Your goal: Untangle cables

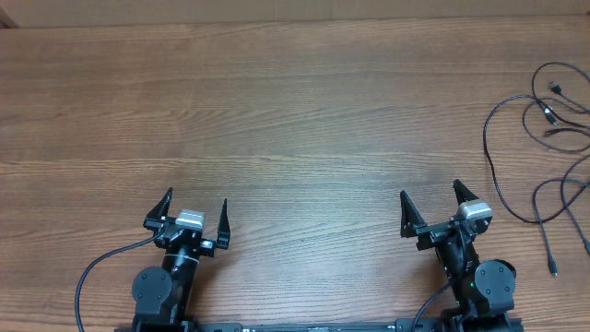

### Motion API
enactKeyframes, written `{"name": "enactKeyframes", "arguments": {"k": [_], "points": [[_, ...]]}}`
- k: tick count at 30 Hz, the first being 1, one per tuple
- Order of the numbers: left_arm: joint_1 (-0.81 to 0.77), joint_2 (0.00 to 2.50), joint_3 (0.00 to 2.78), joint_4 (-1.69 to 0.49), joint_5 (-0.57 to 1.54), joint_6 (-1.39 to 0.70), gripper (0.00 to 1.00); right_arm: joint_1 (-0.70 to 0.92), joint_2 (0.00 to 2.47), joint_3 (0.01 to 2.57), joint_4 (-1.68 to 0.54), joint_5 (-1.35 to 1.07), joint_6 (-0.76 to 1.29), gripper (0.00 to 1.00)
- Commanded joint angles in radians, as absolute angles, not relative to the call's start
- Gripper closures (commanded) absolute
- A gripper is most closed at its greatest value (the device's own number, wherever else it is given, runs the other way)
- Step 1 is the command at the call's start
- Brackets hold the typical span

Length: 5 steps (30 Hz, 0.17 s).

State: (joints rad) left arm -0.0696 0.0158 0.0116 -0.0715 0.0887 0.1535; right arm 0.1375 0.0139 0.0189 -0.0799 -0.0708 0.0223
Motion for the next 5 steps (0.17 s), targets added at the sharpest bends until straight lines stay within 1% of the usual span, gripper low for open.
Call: {"name": "enactKeyframes", "arguments": {"k": [1, 5], "points": [[-0.066, 0.004, 0.005, -0.072, 0.075, 0.150, 0.00, 0.135, 0.003, 0.008, -0.076, -0.065, 0.022, 0.00], [-0.066, 0.004, 0.005, -0.072, 0.075, 0.150, 0.00, 0.135, 0.003, 0.008, -0.076, -0.065, 0.022, 0.00]]}}
